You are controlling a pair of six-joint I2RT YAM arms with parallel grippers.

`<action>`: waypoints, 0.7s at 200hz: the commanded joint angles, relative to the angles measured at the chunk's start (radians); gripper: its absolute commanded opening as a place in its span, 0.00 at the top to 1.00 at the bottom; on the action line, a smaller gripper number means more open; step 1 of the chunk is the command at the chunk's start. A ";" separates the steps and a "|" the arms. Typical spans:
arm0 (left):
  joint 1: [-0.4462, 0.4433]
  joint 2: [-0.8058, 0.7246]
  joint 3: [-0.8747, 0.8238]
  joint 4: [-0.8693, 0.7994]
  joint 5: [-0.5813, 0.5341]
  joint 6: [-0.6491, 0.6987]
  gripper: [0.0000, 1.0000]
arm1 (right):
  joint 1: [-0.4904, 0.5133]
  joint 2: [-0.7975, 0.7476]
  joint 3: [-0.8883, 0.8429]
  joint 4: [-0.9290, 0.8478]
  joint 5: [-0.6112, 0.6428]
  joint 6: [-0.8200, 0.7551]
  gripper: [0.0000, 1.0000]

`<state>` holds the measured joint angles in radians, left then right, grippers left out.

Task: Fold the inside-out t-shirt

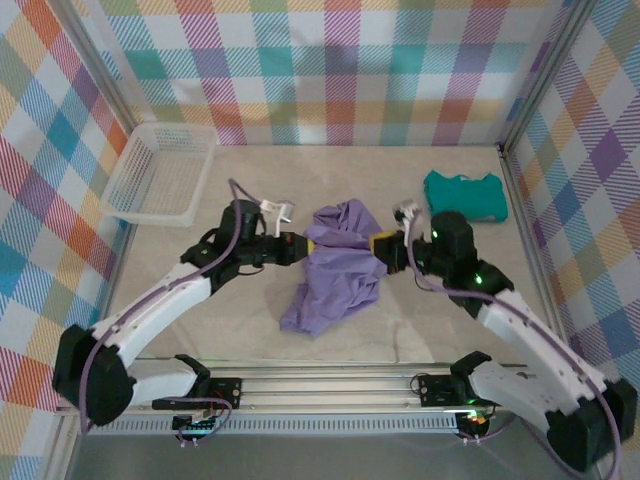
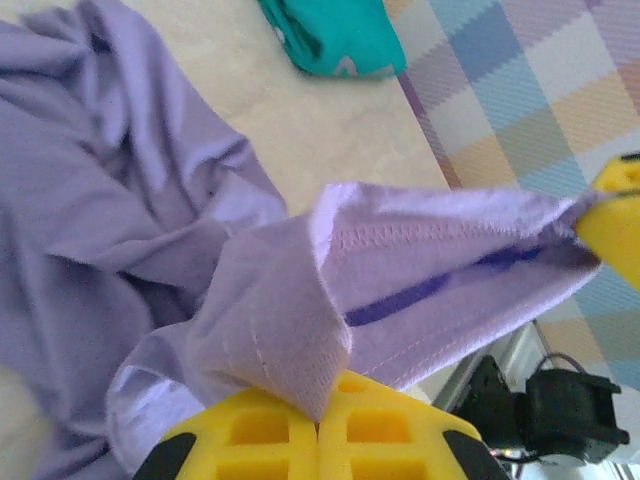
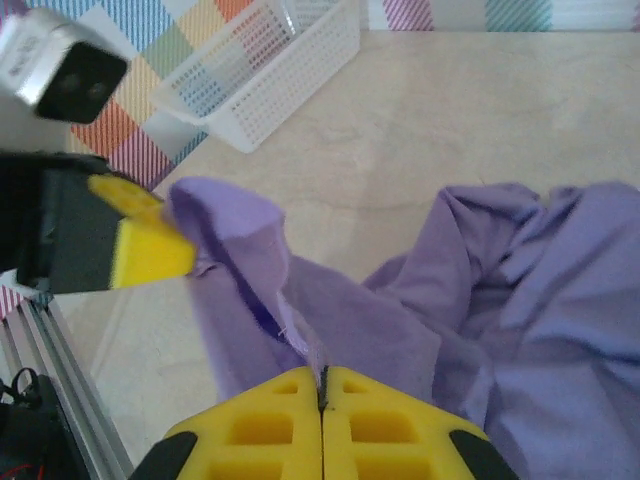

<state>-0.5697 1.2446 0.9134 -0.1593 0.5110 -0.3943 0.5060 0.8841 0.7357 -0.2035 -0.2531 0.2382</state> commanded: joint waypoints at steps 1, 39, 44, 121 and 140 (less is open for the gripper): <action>-0.039 0.062 0.016 0.020 0.053 0.036 1.00 | 0.002 -0.060 -0.138 -0.054 0.168 0.088 0.88; -0.039 0.102 0.008 -0.030 0.039 0.094 1.00 | 0.016 0.023 -0.116 -0.156 0.368 0.119 0.67; -0.039 0.101 0.003 -0.030 0.041 0.099 1.00 | 0.019 0.034 -0.097 -0.158 0.377 0.094 0.65; -0.041 0.087 0.000 -0.058 0.028 0.117 1.00 | 0.185 0.258 0.007 -0.058 0.100 -0.176 0.47; -0.040 0.085 0.008 -0.068 0.026 0.120 1.00 | 0.237 0.266 -0.019 -0.063 0.174 -0.181 0.46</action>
<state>-0.6102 1.3464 0.9020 -0.1932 0.5377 -0.3012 0.6884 1.1481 0.7448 -0.2733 -0.1085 0.1150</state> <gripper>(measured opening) 0.048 0.531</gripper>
